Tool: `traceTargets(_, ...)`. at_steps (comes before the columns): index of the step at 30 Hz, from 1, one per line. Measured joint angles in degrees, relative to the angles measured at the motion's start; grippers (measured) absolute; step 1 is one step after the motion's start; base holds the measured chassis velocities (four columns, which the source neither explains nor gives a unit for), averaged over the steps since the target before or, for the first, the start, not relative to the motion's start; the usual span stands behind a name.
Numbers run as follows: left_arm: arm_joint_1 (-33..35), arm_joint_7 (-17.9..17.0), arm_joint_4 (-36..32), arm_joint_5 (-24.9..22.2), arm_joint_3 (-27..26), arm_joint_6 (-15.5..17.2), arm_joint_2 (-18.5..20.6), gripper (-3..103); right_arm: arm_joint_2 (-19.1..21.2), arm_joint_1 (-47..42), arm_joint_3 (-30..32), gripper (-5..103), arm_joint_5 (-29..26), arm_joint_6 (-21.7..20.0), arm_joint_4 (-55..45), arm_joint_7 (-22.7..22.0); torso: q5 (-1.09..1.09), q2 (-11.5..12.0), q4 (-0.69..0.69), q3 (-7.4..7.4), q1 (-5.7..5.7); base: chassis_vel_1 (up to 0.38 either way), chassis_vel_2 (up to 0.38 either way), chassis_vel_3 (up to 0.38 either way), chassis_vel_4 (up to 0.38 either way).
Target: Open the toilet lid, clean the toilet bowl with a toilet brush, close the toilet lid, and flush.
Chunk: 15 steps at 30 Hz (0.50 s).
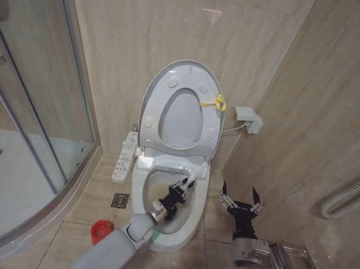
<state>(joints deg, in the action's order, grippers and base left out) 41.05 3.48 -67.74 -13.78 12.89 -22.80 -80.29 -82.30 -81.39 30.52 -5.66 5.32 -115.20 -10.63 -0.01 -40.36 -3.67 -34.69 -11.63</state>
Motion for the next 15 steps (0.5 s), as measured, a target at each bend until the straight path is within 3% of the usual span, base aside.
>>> traceTargets(6, 2.49, 0.0, -5.24, -0.05, -1.66, 1.08, 1.61, 20, 0.0, 0.0, 0.0, 100, 0.0, 0.0, 0.0, 0.0, 0.01, 0.0, -0.02, 0.0, 0.0, 0.0, 0.0, 0.0, 0.0)
traceTargets(15, 11.64, 0.44, -13.94, 0.09, -7.5, 1.51, 5.38, 20, 0.0, 0.0, 0.0, 100, 0.0, 0.0, 0.0, 0.0, 0.01, -0.01, 0.01, 0.01, 0.01, 0.0, 0.0, 0.0, 0.0)
